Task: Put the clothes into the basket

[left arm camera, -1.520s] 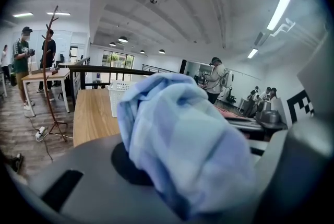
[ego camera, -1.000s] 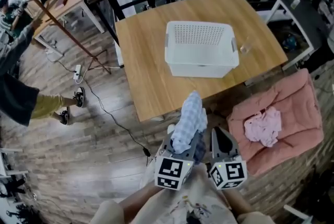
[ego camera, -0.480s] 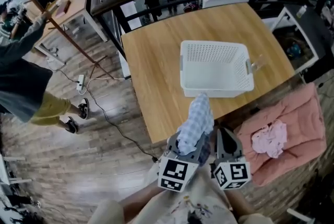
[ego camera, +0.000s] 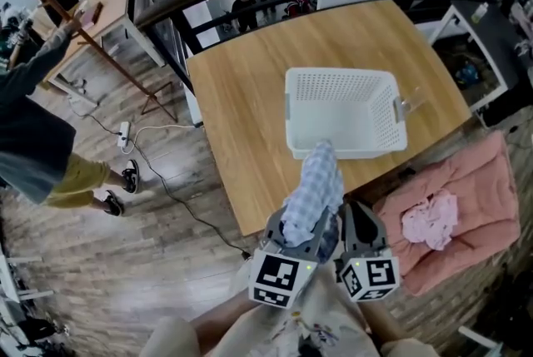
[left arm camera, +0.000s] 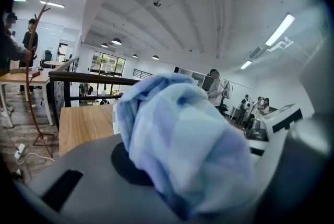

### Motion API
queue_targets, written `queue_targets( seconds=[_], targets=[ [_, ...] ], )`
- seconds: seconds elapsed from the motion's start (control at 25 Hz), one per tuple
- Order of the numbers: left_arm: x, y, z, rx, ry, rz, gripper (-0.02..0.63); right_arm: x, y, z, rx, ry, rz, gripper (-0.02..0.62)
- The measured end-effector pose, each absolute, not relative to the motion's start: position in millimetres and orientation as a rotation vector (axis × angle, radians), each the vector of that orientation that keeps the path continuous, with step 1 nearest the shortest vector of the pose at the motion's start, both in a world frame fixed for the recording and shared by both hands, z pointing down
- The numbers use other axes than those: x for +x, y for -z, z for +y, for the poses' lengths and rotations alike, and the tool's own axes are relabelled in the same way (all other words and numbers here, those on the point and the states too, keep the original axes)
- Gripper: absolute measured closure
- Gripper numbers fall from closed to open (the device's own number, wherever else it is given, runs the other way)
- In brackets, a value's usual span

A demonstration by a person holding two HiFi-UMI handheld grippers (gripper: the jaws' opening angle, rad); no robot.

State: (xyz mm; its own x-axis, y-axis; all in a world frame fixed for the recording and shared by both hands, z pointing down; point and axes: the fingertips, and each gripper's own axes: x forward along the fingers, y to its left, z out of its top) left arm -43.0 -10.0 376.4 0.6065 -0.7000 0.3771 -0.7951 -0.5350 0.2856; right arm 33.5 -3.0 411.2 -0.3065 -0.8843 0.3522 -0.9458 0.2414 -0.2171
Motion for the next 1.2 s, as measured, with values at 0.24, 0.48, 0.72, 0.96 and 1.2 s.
queue_targets(
  seconds=[0.24,0.48,0.72,0.96,1.2],
  targets=[
    [-34,-371,-30,2.412,-0.298,-1.198,0.491,39,-407,-33,1.713,-0.570,-2.393,0.561],
    [-18,-357,-59,2.426,-0.281,-1.210,0.491,50,-405,-62,1.694,-0.584,-2.407,0.561],
    [-6,-346,-87,2.428,-0.261,-1.219,0.491,59,-400,-88,1.679,-0.587,-2.431,0.561],
    [15,-335,-118,2.452,-0.241,-1.206,0.491,80,-391,-119,1.705,-0.565,-2.459,0.561],
    [33,-332,-142,2.458,-0.233,-1.166,0.492,98,-390,-143,1.724,-0.551,-2.472,0.561]
  ],
)
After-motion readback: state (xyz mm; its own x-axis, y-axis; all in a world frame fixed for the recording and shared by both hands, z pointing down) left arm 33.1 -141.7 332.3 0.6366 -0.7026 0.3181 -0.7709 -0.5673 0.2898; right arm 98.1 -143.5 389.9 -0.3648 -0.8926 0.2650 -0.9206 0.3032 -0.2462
